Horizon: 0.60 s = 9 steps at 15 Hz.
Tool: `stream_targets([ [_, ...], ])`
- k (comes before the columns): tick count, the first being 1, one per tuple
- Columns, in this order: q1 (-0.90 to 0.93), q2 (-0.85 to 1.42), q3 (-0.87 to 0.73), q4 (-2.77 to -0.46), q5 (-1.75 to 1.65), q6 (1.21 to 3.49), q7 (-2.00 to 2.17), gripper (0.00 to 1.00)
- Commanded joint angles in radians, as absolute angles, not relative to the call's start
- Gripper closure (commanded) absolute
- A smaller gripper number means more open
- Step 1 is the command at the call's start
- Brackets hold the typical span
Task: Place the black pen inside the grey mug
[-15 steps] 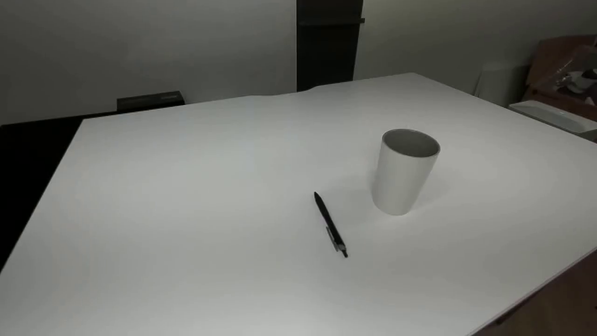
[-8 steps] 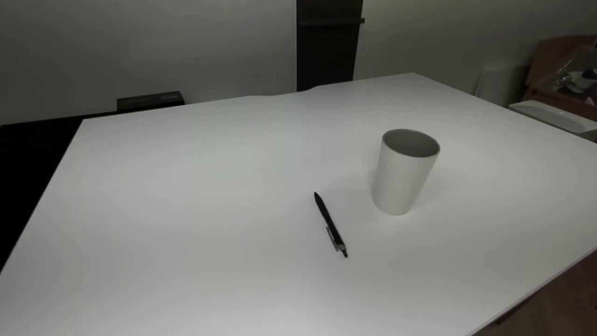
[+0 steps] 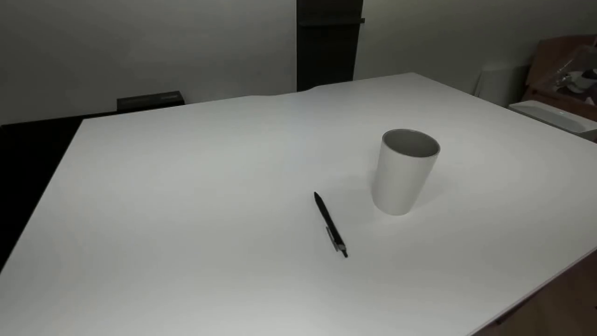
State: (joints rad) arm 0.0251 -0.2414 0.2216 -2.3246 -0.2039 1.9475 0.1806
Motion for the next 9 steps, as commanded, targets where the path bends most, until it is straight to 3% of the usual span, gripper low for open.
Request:
stream_targets([
  [1,0.055,-0.183,0.209,-2.307,-0.211,2.025,0.256,0.0],
  [9,0.145,0.031,0.228,-2.316,-0.112,2.247,0.415,0.0],
])
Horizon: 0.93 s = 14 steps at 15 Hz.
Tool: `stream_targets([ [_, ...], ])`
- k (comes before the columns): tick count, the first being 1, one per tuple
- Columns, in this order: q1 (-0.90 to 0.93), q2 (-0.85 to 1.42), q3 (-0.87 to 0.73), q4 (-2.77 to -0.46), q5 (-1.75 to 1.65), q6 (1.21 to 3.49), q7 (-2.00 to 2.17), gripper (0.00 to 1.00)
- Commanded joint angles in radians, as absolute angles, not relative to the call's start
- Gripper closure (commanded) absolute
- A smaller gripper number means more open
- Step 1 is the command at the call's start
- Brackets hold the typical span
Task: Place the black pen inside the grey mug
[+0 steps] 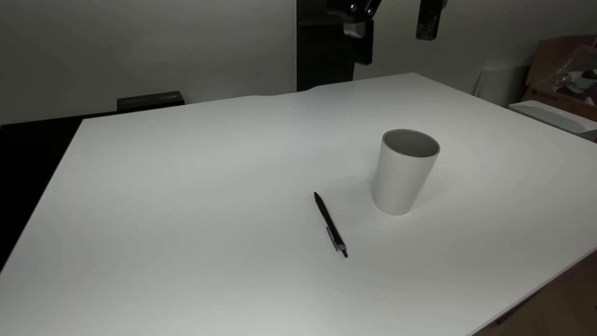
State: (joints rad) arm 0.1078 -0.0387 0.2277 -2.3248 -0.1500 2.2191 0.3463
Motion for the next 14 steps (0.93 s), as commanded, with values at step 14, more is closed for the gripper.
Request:
stream_targets([
  [14,0.239,0.13,0.187,-2.374,-0.342,2.427,0.804,0.0],
])
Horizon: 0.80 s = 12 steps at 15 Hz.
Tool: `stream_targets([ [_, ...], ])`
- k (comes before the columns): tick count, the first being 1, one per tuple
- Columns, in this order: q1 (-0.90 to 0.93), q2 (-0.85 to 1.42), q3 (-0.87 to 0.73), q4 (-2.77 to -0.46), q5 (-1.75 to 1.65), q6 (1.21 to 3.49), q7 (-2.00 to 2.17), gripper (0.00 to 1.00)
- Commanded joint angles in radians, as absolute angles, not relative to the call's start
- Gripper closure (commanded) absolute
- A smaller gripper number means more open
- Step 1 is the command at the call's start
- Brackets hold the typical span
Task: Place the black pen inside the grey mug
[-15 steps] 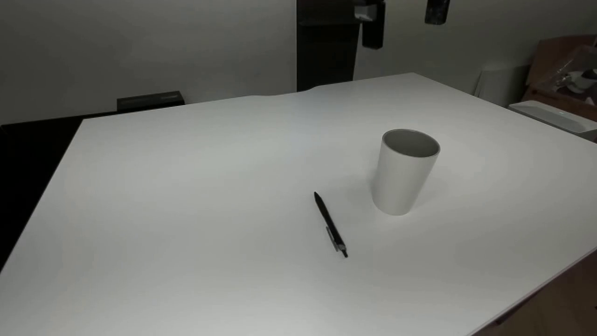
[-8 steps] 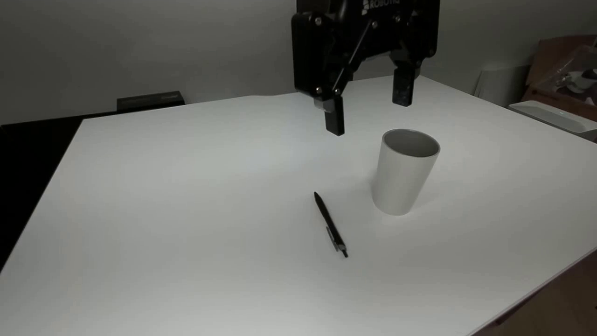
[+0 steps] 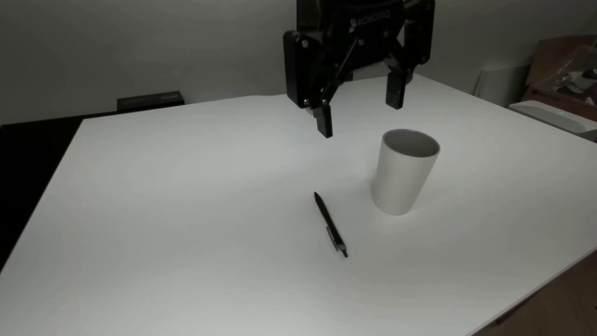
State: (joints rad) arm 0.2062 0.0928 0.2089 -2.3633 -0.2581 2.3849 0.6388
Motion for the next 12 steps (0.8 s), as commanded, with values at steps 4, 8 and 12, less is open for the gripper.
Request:
stream_targets([
  [4,0.275,0.229,0.158,-2.356,-0.415,2.466,0.938,0.0],
  [8,0.282,0.345,0.123,-2.343,-0.374,2.58,0.893,0.0],
  [12,0.253,0.451,0.117,-2.331,-0.251,2.759,0.72,0.0],
])
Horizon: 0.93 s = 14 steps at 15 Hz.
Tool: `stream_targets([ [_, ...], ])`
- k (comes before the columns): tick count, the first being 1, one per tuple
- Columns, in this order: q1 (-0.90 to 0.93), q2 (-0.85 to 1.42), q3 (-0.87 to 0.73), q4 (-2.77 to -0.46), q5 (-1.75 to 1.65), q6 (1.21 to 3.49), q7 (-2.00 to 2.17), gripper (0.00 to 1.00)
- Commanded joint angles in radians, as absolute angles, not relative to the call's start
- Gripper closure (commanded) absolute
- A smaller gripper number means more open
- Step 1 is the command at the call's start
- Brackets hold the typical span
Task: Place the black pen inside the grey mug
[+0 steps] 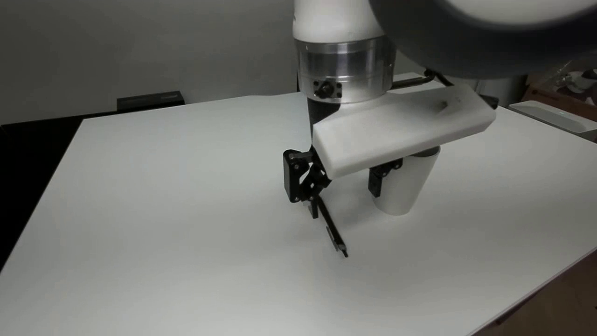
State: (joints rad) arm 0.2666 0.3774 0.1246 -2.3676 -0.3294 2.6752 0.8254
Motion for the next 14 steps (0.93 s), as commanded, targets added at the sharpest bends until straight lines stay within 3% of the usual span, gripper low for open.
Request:
stream_targets([
  [1,0.243,0.477,0.123,-2.325,-0.203,2.795,0.661,0.0],
  [7,0.201,0.582,0.153,-2.265,0.05,2.86,0.387,0.0],
  [8,0.209,0.589,0.143,-2.257,0.068,2.856,0.373,0.25],
  [9,0.211,0.595,0.14,-2.25,0.081,2.853,0.355,0.26],
  [14,0.255,0.598,0.095,-2.237,0.086,2.851,0.363,0.61],
])
